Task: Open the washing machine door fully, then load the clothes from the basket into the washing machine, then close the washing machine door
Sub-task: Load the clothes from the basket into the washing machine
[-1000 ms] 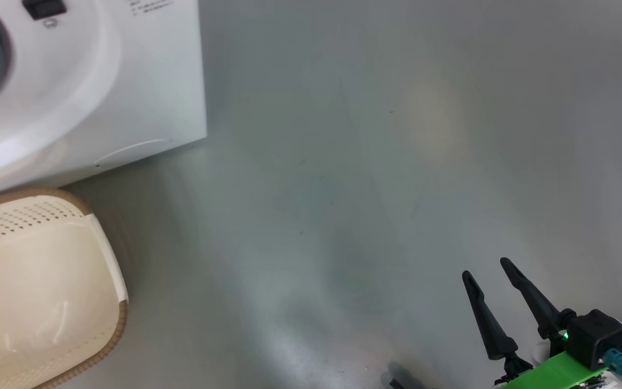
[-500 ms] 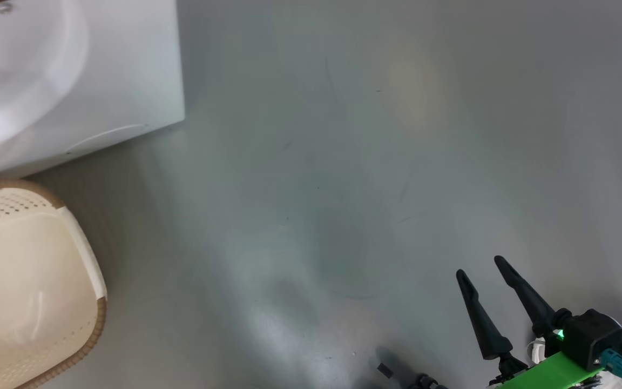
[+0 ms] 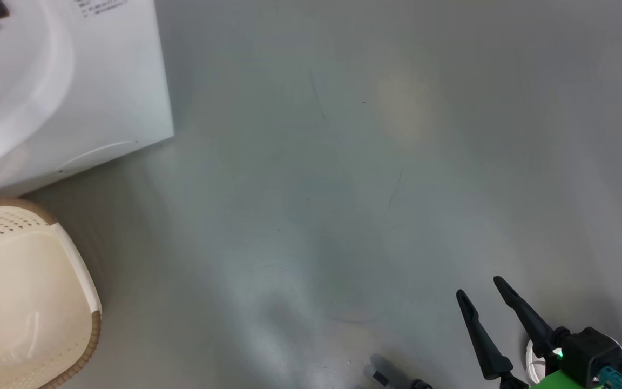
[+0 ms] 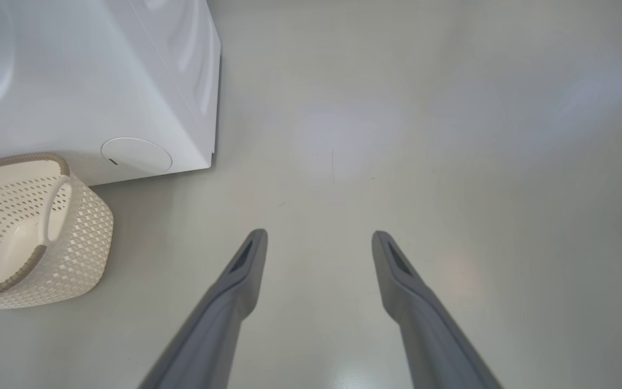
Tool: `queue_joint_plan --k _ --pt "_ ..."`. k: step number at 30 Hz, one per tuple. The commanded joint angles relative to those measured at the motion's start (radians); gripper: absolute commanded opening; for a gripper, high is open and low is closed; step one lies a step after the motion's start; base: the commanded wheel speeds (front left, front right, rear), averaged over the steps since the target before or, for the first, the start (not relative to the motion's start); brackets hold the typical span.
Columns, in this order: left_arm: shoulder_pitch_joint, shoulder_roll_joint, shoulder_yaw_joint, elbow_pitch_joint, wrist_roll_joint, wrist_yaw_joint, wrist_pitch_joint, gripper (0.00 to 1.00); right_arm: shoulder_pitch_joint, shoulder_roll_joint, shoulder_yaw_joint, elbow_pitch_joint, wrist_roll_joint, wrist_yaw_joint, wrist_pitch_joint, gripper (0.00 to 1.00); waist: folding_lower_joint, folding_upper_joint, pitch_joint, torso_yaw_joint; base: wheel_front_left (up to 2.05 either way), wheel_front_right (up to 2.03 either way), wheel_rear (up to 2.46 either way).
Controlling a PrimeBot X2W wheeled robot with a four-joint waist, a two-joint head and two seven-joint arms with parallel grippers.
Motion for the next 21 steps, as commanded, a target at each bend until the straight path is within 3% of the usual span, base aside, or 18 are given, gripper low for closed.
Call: queue_joint_plan --k 1,2,3,4,5,11,21 --pt "-0.027 0.054 -0.003 -0.001 0.006 -0.013 -0.004 0.15 0.032 -0.023 0.011 -0.015 0.005 0.009 -0.005 1.00 0.0000 0.0000 -0.006 0.000 0.00 0.00 0.00" --pt "-0.033 0.054 -0.007 0.013 0.006 -0.020 -0.004 0.29 0.034 -0.024 0.011 -0.015 0.005 0.009 -0.005 1.00 0.0000 0.0000 -0.008 0.001 0.00 0.00 0.00" --pt "-0.033 0.054 -0.007 0.013 0.006 -0.020 -0.004 0.29 0.034 -0.024 0.011 -0.015 0.005 0.009 -0.005 1.00 0.0000 0.0000 -0.008 0.001 0.00 0.00 0.00" --pt "-0.041 0.053 -0.007 0.022 0.003 -0.022 -0.005 0.46 0.035 -0.024 0.010 -0.015 0.006 0.009 -0.005 1.00 0.0000 0.0000 -0.009 0.002 0.00 0.00 0.00" --pt "-0.047 0.051 -0.007 0.032 0.001 -0.025 -0.005 0.99 0.035 -0.025 0.010 -0.016 0.006 0.009 -0.005 1.00 0.0000 0.0000 -0.010 0.003 0.00 0.00 0.00" --pt "-0.076 0.033 -0.008 0.081 -0.011 -0.022 -0.005 1.00 0.028 -0.023 0.005 -0.010 0.007 0.009 -0.005 1.00 0.0000 0.0000 -0.015 0.013 0.00 0.00 0.00" --pt "-0.034 -0.044 0.012 0.115 -0.052 0.003 -0.005 1.00 0.017 -0.028 0.001 -0.002 0.006 0.009 -0.005 1.00 0.0000 0.0000 -0.076 0.067 0.00 0.00 0.00"
